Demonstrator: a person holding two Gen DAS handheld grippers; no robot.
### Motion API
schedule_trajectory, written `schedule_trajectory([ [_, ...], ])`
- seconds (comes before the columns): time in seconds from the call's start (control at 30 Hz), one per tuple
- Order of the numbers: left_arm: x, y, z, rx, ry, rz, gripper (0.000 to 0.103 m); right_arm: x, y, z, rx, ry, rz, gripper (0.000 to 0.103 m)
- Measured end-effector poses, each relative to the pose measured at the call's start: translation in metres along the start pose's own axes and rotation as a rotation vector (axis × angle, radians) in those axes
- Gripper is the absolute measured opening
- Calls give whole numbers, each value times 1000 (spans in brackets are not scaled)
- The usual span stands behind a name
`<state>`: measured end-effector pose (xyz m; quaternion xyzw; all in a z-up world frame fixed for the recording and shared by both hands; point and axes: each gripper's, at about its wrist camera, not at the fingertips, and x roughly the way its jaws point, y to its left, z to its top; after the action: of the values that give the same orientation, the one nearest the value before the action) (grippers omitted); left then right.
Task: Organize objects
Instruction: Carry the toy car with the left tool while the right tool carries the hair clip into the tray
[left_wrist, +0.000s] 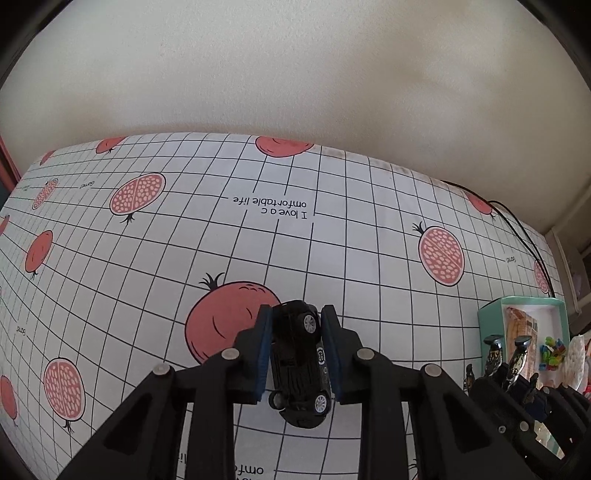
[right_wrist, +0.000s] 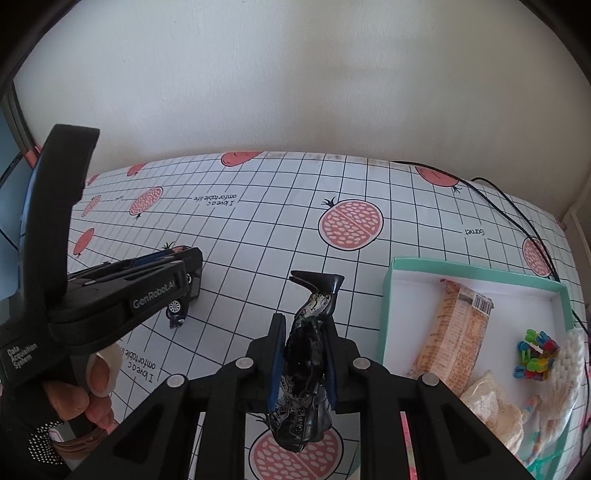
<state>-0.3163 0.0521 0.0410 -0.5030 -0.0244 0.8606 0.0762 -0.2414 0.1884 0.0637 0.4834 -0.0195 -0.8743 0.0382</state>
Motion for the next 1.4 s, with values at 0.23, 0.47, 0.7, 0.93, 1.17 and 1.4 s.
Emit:
schedule_trajectory([
  [0.23, -1, 1, -3, -3, 7, -11, 27, -2, 0, 1, 2, -6, 0, 20],
  [0.47, -6, 4, -2, -18, 1, -28, 27, -7, -2, 2, 5, -17, 5, 20],
  [0.7, -23, 3, 3, -17, -35, -42, 26, -17, -4, 3, 13, -39, 6, 20],
  [0.93, -38, 4, 7, -12, -68, -45, 26, -24, -4, 4, 21, -57, 5, 20],
  [1.17, -54, 2, 12, -6, -102, -49, 26, -33, -5, 5, 29, -77, 7, 20],
  [1.4, -80, -7, 21, 4, -159, -64, 26, -46, -12, 6, 42, -98, -1, 20],
])
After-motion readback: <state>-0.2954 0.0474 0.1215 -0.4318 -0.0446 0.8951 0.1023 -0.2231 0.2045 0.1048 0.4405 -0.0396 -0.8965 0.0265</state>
